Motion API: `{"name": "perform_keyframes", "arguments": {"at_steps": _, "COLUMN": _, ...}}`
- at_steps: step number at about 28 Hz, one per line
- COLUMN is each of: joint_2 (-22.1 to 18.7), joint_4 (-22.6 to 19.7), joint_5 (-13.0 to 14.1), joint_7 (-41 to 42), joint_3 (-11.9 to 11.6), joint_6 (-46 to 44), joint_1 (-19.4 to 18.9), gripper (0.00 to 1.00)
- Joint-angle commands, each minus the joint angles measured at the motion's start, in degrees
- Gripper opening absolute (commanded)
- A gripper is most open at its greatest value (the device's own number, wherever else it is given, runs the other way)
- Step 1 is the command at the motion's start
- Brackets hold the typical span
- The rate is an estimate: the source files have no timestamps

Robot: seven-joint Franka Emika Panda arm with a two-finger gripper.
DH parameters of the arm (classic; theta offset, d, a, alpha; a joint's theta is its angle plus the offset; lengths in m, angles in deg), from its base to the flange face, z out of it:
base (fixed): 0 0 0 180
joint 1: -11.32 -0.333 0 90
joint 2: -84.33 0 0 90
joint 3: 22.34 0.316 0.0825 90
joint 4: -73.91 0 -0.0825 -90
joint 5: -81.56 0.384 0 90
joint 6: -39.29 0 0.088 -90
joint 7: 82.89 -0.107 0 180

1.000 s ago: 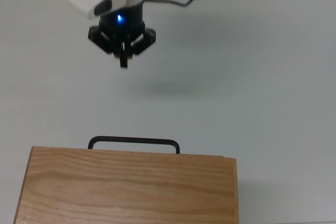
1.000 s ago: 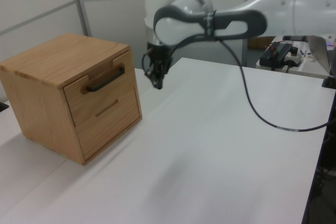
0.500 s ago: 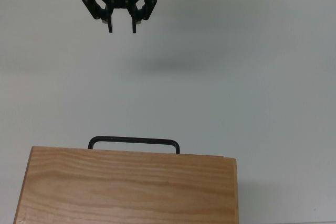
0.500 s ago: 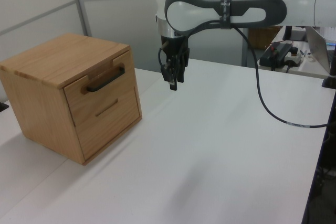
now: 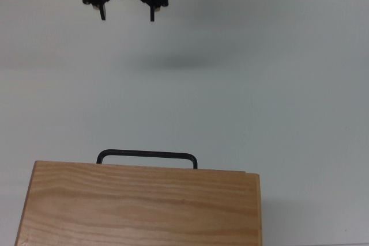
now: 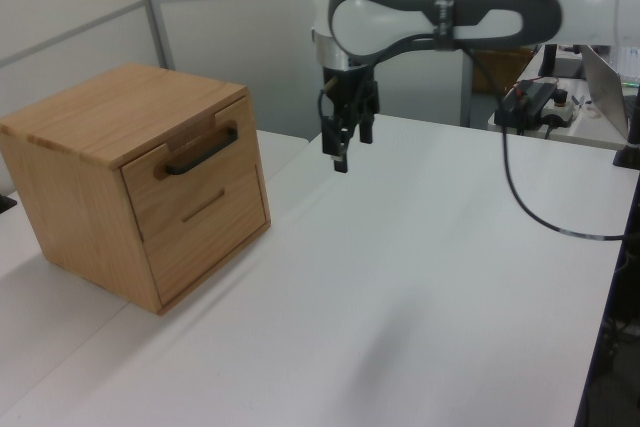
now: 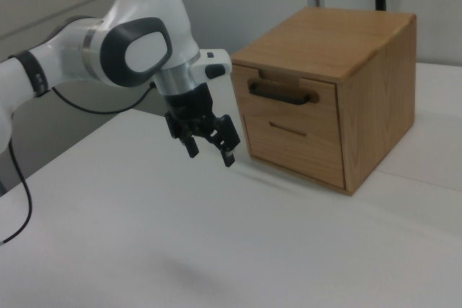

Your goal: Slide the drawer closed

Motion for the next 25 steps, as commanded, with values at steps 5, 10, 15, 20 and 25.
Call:
{"name": "perform_keyframes", "arguments": {"at_steps": 5, "joint_2": -10.22, "joint_4": -10.05, "joint_5": 2.87, "joint_7": -0.92, "joint_3": -0.15, "joint_6": 1.54, "joint_1": 0.84, "gripper": 1.00}}
{"name": "perform_keyframes", "arguments": {"at_steps": 10, "joint_2": -9.96, "joint_4": -9.96, "joint_5": 3.05, "joint_7": -1.62, "joint_3": -0.15, "joint_6": 1.36, "joint_1": 1.37, "gripper": 1.00}}
{"name": "perform_keyframes", "arguments": {"at_steps": 15, "joint_2": -8.56, "joint_4": -9.00, "joint_5": 3.23, "joint_7": -1.97, "joint_3": -0.15, "joint_6": 1.02, "joint_1": 2.25, "gripper": 1.00}}
{"name": "perform_keyframes", "arguments": {"at_steps": 20, "joint_2": -6.27, "joint_4": -8.21, "joint_5": 3.93, "joint_7": -2.33, "joint_3": -0.15, "joint_6": -0.13, "joint_1": 2.60, "gripper": 1.00}}
{"name": "perform_keyframes", "arguments": {"at_steps": 25, "joint_2": -6.18, "joint_4": -8.21, "joint_5": 4.02, "joint_7": -2.24, "joint_3": -0.15, "joint_6": 0.13, "joint_1": 2.69, "gripper": 1.00}}
